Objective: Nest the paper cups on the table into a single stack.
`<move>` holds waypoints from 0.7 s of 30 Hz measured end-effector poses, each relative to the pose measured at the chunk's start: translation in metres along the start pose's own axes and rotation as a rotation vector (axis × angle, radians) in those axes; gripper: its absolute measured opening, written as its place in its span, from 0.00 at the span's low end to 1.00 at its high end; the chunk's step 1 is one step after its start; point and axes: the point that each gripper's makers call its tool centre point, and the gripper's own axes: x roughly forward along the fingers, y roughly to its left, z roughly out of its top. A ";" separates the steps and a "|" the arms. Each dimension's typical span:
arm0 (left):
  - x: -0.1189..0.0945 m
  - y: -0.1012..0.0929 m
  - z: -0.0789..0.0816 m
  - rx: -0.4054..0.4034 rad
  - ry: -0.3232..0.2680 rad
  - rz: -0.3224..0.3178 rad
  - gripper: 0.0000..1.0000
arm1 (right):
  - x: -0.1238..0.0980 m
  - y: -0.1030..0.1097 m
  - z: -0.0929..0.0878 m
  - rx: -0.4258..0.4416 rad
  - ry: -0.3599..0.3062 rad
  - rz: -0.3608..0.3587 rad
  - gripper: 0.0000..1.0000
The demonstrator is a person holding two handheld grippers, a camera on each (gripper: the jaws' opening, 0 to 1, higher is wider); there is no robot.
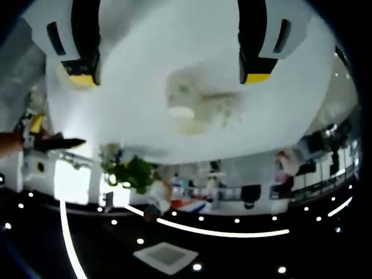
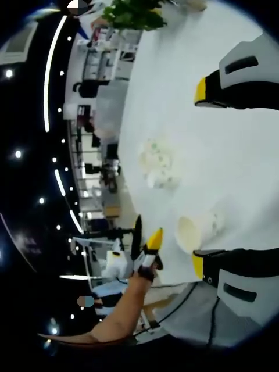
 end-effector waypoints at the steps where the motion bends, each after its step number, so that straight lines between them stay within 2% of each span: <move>1: 0.003 0.001 0.000 0.000 0.005 -0.002 0.95 | 0.001 0.000 0.000 0.008 -0.002 0.000 1.00; 7: 0.027 0.003 0.009 0.007 -0.001 -0.014 0.91 | 0.003 0.000 -0.001 0.021 -0.005 -0.003 1.00; 9: 0.040 0.004 0.006 0.016 0.010 -0.022 0.90 | 0.004 0.001 -0.002 0.021 -0.001 -0.005 1.00; 18: 0.067 0.005 0.013 0.045 0.004 -0.026 0.84 | 0.006 0.003 -0.007 0.026 0.013 0.006 1.00; 21: 0.074 0.008 0.014 0.058 0.004 -0.011 0.83 | 0.007 0.002 -0.009 0.031 0.015 0.003 1.00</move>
